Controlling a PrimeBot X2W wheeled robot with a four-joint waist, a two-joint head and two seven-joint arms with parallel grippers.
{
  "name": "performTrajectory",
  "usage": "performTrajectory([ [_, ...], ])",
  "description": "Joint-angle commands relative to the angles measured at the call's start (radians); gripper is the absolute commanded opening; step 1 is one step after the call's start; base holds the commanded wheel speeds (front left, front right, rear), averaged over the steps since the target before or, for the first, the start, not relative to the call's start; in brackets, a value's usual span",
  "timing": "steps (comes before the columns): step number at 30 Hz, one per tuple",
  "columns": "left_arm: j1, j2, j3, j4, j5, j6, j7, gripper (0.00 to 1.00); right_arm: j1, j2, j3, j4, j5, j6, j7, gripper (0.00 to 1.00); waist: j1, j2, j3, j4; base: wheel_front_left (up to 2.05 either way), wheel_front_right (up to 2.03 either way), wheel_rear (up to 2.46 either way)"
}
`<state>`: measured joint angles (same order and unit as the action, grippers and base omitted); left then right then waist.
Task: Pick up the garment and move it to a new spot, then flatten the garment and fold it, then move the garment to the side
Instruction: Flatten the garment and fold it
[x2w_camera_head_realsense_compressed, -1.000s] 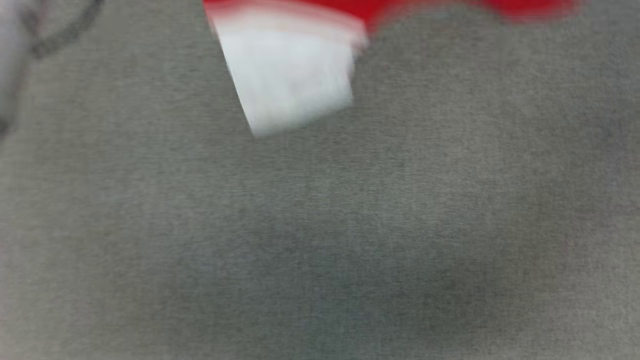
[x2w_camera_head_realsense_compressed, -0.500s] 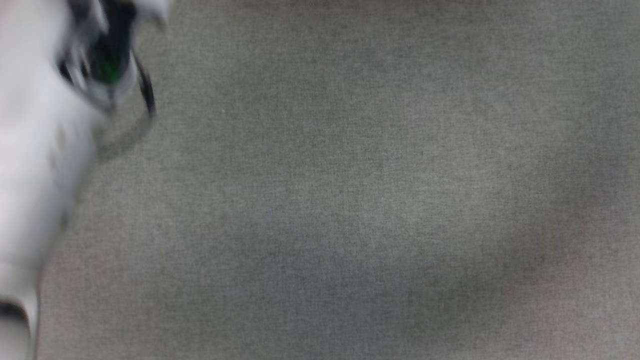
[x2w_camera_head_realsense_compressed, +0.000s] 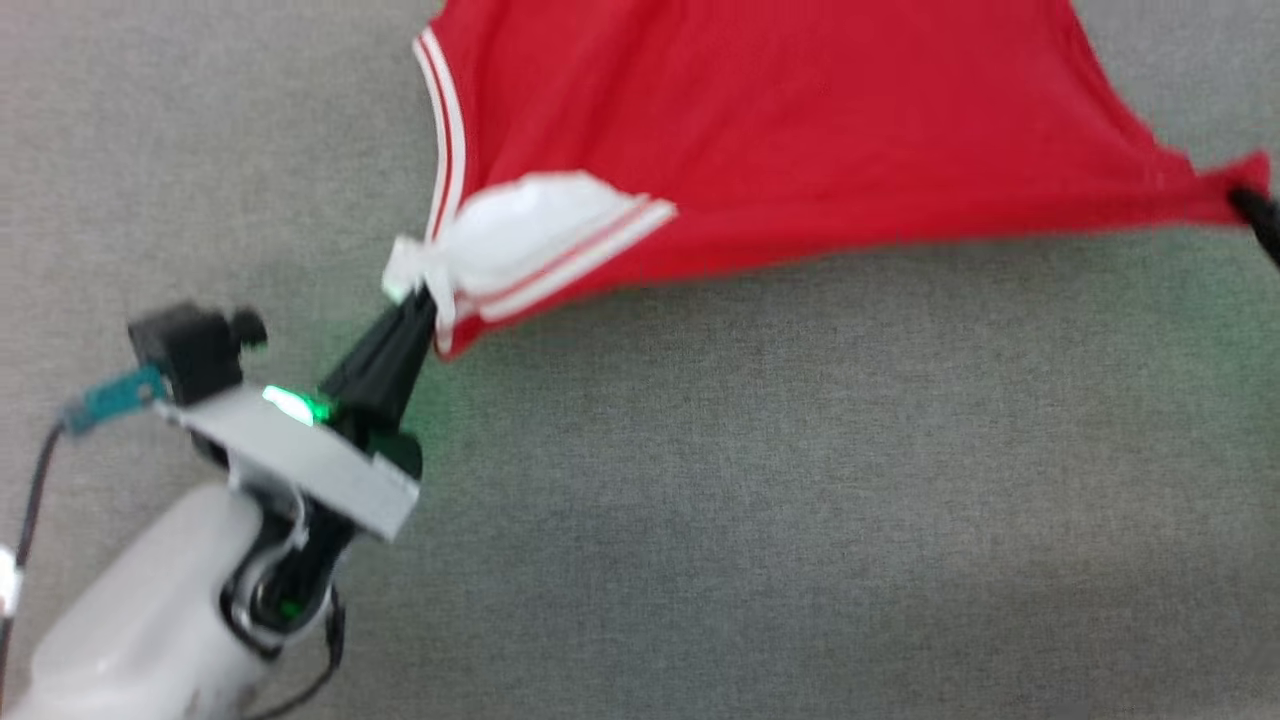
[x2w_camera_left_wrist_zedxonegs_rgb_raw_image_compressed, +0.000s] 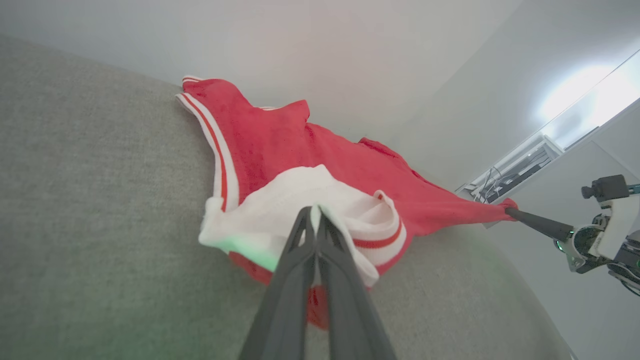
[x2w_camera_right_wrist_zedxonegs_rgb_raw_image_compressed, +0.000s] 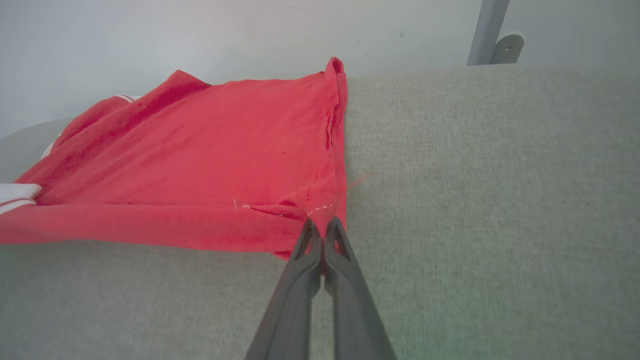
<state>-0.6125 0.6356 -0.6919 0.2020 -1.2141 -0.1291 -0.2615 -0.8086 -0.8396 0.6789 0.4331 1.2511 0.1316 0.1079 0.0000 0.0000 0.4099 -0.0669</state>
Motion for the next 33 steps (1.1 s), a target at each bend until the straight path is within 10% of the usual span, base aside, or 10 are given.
performTrajectory([
  [1,0.030,0.006,0.007,-0.017,0.021,-0.002,-0.004,0.00,0.036,-0.025,-0.013,-0.023,0.019,-0.002,0.003,0.00,0.0000,0.0000,-0.025,0.007,0.00,0.00,0.00],
  [19,0.457,0.164,0.077,-0.453,0.113,0.050,0.017,0.00,0.640,-0.269,-0.202,-0.466,0.066,-0.002,-0.121,0.00,0.0000,0.0000,-0.105,0.027,0.00,0.00,0.00],
  [33,0.081,0.046,0.060,-0.205,0.045,-0.003,0.110,0.00,0.296,0.015,-0.276,-0.266,-0.079,-0.002,0.086,0.00,0.0000,0.0000,-0.076,0.011,0.00,0.00,0.00],
])
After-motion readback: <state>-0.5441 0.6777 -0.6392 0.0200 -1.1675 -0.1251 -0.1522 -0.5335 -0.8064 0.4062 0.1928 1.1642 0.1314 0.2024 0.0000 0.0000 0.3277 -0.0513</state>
